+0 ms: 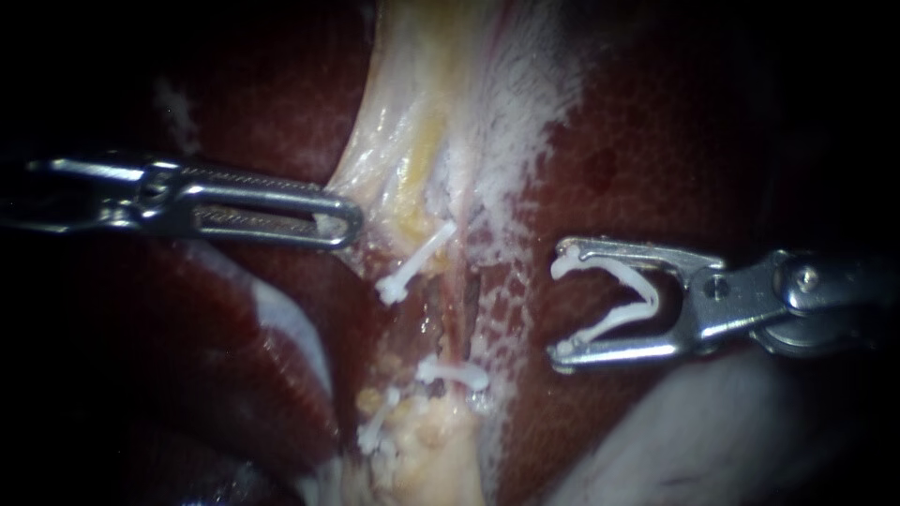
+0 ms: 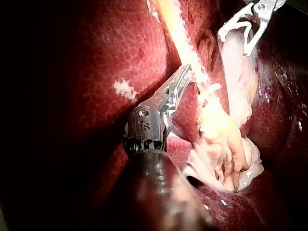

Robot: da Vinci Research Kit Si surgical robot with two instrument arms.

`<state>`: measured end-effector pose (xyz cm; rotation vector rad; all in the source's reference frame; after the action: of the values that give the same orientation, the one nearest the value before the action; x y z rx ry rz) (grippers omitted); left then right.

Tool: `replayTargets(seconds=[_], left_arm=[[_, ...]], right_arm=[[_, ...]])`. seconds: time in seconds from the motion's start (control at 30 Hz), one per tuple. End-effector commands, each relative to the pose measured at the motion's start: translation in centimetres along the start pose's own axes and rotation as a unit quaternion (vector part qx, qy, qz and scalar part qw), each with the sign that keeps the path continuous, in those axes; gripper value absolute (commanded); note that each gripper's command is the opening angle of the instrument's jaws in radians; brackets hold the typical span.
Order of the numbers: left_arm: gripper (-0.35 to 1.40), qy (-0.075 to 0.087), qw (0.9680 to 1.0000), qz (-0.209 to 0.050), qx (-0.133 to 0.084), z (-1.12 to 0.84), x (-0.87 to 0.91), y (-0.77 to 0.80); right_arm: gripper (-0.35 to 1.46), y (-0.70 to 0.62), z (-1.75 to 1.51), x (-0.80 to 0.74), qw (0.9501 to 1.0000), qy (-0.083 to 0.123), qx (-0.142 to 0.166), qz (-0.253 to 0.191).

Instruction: Clipping second clip right tube

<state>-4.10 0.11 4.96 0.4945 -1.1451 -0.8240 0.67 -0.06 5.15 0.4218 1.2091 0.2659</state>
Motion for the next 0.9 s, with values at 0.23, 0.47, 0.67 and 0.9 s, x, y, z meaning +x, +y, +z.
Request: replayTargets(seconds=[0.23, 0.47, 0.67, 0.9], left_arm=[[-0.35, 0.000, 1.0000, -0.001, 0.002, -0.04, -0.04, 0.00], [-0.35, 0.001, 1.0000, -0.009, 0.002, -0.30, -0.33, 0.00], [-0.35, -0.009, 0.9999, -0.011, -0.003, -0.53, -0.60, -0.11], [-0.35, -0.014, 0.9999, -0.006, -0.004, -0.61, -0.72, -0.34]], right_arm=[[0.60, -0.03, 0.05, -0.06, 0.9999, 0.000, 0.000, 0.012], [0.60, -0.13, 0.34, -0.26, 0.9973, -0.001, 0.005, 0.074], [0.59, -0.20, 0.65, -0.45, 0.9923, -0.002, 0.002, 0.124], [0.55, -0.16, 0.95, -0.61, 0.9880, -0.007, 0.024, 0.153]])
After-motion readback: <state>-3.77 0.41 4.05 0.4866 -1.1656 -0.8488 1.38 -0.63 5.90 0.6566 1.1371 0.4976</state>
